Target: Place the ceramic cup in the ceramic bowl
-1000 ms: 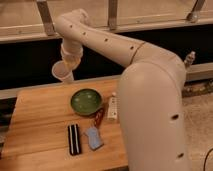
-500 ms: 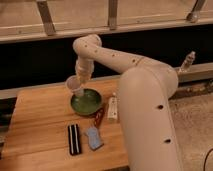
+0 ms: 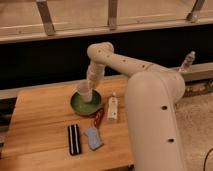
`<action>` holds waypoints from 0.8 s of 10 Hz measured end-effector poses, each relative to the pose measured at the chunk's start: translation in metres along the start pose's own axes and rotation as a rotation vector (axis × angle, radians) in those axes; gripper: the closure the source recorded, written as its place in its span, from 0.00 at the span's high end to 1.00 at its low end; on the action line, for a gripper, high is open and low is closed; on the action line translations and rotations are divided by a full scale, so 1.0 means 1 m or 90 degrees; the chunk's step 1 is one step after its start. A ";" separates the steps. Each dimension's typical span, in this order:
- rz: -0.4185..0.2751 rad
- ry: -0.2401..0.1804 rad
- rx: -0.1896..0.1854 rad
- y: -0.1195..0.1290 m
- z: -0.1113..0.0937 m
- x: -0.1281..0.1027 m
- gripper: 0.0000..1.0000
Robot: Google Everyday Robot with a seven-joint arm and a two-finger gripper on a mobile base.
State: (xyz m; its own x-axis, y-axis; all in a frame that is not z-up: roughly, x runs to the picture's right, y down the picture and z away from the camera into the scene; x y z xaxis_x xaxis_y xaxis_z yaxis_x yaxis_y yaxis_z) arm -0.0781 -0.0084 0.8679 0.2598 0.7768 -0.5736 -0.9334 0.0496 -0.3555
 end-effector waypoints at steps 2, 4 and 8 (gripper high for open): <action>-0.009 0.014 0.006 0.002 0.005 0.008 0.12; -0.024 0.025 0.006 0.017 0.012 0.016 0.30; -0.028 0.035 0.009 0.019 0.014 0.020 0.71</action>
State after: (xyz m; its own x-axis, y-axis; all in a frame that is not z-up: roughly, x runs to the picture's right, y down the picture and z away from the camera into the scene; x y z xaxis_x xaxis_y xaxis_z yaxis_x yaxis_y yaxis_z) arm -0.0944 0.0171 0.8599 0.3135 0.7378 -0.5978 -0.9241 0.0923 -0.3707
